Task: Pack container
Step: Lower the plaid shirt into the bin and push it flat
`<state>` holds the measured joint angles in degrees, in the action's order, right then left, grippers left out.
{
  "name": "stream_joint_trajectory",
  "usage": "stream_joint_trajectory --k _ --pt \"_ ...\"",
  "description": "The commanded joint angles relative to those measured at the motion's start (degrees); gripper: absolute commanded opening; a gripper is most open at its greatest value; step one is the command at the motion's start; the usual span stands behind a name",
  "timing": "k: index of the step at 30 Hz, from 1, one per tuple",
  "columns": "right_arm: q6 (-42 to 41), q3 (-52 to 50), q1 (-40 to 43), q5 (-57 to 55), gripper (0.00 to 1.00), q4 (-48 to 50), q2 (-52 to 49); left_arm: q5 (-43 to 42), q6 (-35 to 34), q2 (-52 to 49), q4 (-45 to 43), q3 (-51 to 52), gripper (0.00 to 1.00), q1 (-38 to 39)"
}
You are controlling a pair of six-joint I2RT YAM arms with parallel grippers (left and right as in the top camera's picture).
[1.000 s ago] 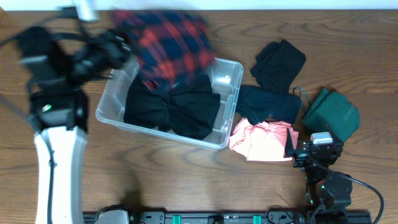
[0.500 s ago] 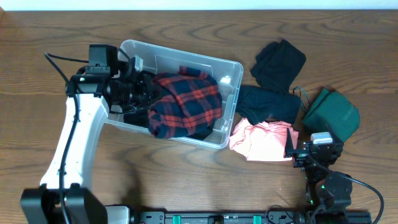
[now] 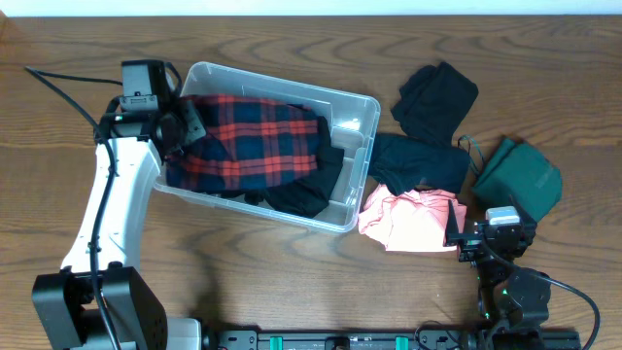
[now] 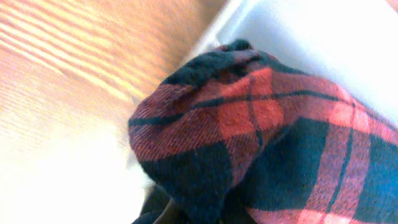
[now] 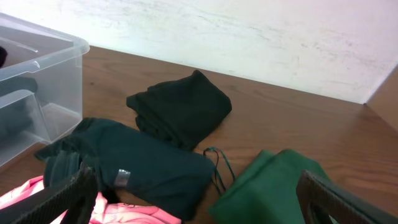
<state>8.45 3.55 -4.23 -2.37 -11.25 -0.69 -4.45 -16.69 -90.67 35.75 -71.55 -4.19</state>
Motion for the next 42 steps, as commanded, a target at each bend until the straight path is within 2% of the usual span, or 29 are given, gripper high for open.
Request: stream_joint_trajectory --k 1,4,8,11,16,19,23,29,34,39,42 --pt "0.85 -0.22 0.20 -0.42 0.99 0.11 0.31 4.52 -0.74 -0.50 -1.16 -0.31 0.08 -0.90" --pt "0.85 -0.22 0.20 -0.42 0.99 0.11 0.31 3.69 -0.74 -0.70 -0.68 -0.28 0.14 -0.83" --pt "0.85 -0.22 0.20 -0.39 0.99 0.11 0.31 -4.33 -1.03 -0.15 -0.85 -1.14 0.57 -0.83" --pt "0.85 -0.22 0.20 -0.39 0.99 0.11 0.31 -10.21 -1.68 0.90 -0.98 -4.02 0.69 -0.76" --pt "0.85 -0.22 0.20 -0.39 0.99 0.11 0.31 -10.14 -2.69 1.95 -1.01 -7.08 0.68 0.94" --pt "0.85 -0.22 0.20 -0.42 0.99 0.11 0.31 -6.75 -2.80 1.16 0.61 -6.43 0.57 2.54" --pt "0.85 -0.22 0.20 -0.42 0.99 0.11 0.31 -2.08 -4.83 -2.12 2.60 -4.76 0.49 4.96" --pt "0.85 -0.22 0.20 -0.42 0.99 0.11 0.31 0.96 -5.09 -14.67 5.27 -4.52 0.49 7.02" --pt "0.85 -0.22 0.20 -0.42 0.99 0.11 0.31 0.90 -6.97 -25.33 2.21 -4.55 0.49 6.84" --pt "0.85 -0.22 0.20 -0.39 0.99 0.11 0.31 0.39 -8.07 -24.63 1.49 -6.91 0.50 6.73" --pt "0.85 -0.22 0.20 -0.39 0.99 0.11 0.31 0.39 -7.82 -20.85 3.32 -12.09 0.57 6.73"
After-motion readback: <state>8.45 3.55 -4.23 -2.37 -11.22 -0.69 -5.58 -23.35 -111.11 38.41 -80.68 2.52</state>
